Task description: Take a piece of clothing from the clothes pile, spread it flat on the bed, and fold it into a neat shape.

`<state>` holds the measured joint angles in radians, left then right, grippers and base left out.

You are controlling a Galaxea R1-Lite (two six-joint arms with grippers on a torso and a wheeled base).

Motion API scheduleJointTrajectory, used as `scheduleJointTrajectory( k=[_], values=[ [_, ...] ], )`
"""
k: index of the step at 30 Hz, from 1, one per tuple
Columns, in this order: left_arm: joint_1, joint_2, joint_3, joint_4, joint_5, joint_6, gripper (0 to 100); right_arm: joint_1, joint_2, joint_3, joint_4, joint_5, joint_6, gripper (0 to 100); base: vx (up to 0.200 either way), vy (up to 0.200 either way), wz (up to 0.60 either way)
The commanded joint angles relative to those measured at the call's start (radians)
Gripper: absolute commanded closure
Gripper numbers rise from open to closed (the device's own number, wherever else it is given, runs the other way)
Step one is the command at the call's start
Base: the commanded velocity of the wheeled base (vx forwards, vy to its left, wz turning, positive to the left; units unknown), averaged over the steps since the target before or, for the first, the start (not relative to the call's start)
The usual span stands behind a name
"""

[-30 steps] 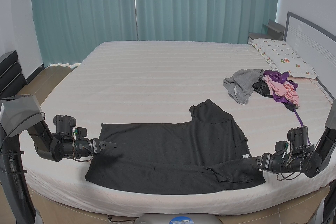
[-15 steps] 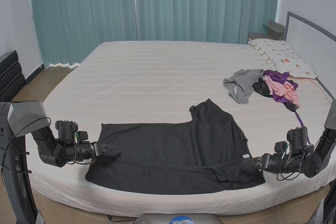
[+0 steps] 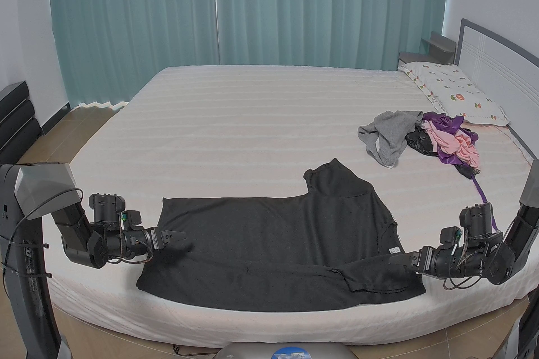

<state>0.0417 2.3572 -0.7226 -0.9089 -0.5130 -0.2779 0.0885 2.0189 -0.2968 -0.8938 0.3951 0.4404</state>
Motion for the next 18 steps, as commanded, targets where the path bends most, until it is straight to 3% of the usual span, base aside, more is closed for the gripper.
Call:
scheduleJointTrajectory(
  k=[1, 9, 18],
  values=[
    [-0.003, 0.0, -0.003, -0.011, -0.001, -0.011, 0, 0.0, 0.0, -0.001, 0.0, 0.001, 0.003, 0, 0.0, 0.0, 0.0],
    [-0.006, 0.062, -0.015, -0.114, 0.004, -0.046, 0, 0.007, 0.0, -0.004, 0.0, 0.001, 0.009, 0, 0.0, 0.0, 0.0],
    [-0.002, 0.062, 0.003, -0.123, 0.022, -0.047, 0, 0.007, 0.0, -0.002, 0.0, 0.001, 0.009, 0, 0.0, 0.0, 0.0]
  ],
)
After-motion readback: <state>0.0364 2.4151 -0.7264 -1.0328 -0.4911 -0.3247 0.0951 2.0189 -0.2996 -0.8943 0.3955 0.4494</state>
